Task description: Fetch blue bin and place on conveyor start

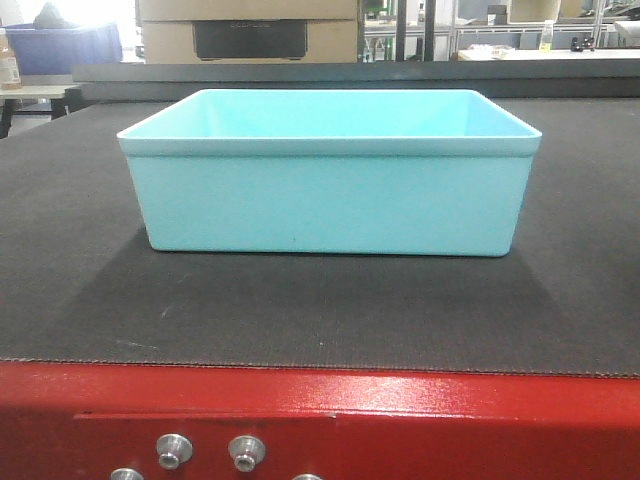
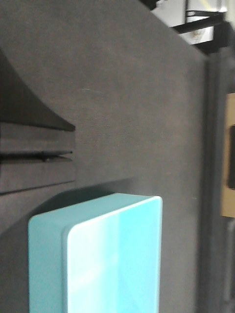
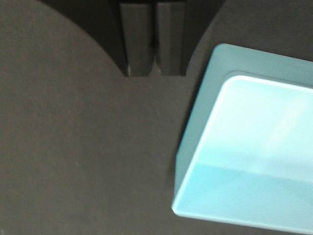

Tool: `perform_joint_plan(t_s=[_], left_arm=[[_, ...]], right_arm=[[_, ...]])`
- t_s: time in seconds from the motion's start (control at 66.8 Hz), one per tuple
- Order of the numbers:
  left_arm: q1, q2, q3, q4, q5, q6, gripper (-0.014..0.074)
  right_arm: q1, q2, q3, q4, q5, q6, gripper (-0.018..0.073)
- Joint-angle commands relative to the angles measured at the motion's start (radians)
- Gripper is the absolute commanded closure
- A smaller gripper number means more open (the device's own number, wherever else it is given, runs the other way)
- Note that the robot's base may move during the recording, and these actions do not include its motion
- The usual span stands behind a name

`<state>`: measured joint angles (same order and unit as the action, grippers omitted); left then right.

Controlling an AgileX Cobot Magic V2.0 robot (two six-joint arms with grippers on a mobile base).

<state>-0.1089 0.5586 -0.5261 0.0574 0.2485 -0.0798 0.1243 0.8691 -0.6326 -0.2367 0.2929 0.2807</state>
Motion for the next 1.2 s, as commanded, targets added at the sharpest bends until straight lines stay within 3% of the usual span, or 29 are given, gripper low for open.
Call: perform_joint_plan(t_s=[0.0, 0.15, 0.285, 1.018, 1.078, 1.183], left_arm=[[0.005, -0.096, 0.044, -0.008, -0.038, 0.004, 0.0707], [0.005, -0.220, 0.087, -0.008, -0.036, 0.004, 0.0707], [0.005, -0.281, 0.093, -0.008, -0.034, 0.004, 0.0707], [0.011, -0.322, 0.093, -0.008, -0.045, 0.005, 0.0707], [0.033, -0.332, 0.099, -0.011, -0.047, 0.030, 0.0707], [0.089, -0.372, 0.140, -0.110, -0.051, 0.146, 0.0707]], right_arm=[[-0.003, -0.099, 0.063, -0.006, -0.109, -0.001, 0.0720], [-0.003, -0.255, 0.147, -0.006, -0.225, -0.001, 0.0720], [-0.003, -0.332, 0.162, -0.006, -0.236, -0.001, 0.0720], [-0.003, -0.343, 0.162, -0.006, -0.248, -0.001, 0.0721], [-0.003, -0.343, 0.162, -0.006, -0.250, -0.001, 0.0721], [-0.003, -0.343, 0.162, -0.006, -0.250, -0.001, 0.0721]])
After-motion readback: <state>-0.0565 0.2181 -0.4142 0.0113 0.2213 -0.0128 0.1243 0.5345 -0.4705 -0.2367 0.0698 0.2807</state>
